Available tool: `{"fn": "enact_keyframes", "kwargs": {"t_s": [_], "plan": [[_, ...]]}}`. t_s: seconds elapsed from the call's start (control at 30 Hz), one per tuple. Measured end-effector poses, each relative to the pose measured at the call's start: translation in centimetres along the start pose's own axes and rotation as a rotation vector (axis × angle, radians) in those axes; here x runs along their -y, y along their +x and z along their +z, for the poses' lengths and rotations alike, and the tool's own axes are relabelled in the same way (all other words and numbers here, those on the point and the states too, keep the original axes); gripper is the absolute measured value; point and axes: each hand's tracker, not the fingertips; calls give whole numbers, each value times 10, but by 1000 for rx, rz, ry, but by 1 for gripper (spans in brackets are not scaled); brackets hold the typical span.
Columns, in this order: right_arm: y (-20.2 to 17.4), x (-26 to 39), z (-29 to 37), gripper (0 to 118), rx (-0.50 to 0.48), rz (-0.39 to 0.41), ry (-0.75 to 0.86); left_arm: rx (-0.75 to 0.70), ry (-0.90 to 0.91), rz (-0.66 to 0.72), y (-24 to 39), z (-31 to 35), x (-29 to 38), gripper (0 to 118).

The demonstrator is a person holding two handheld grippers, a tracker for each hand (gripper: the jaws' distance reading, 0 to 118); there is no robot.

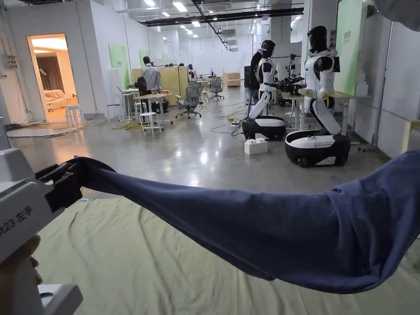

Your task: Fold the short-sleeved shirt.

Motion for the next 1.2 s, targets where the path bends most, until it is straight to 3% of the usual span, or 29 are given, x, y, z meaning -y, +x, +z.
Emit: {"fn": "enact_keyframes", "kwargs": {"t_s": [0.2, 0.33, 0.7, 0.73, 0.8, 0.87, 0.93, 1.2], "plan": [[-13, 7, -27, 8, 37, 76, -9, 1, -9, -4, -2, -22, 6, 4], [-19, 15, -56, 8, 51, 71, -28, -33, -21, 21, -8, -52, 12, 4], [-59, 37, -167, 8, 73, 169, -10, -131, -172, 3, -30, -183, 60, 4], [-60, 40, -180, 8, 73, 156, -9, -140, -173, -15, -31, -195, 64, 4], [-57, 52, -201, 8, 45, 55, -41, -142, -173, -18, -36, -214, 74, 4], [-62, 59, -223, 8, 67, 138, 2, -147, -191, -2, -47, -239, 90, 4], [-60, 73, -241, 8, 105, 71, -67, -159, -210, -4, -52, -258, 100, 4], [-64, 113, -287, 8, 102, 91, -111, -158, -268, -24, -56, -293, 134, 4]]}}
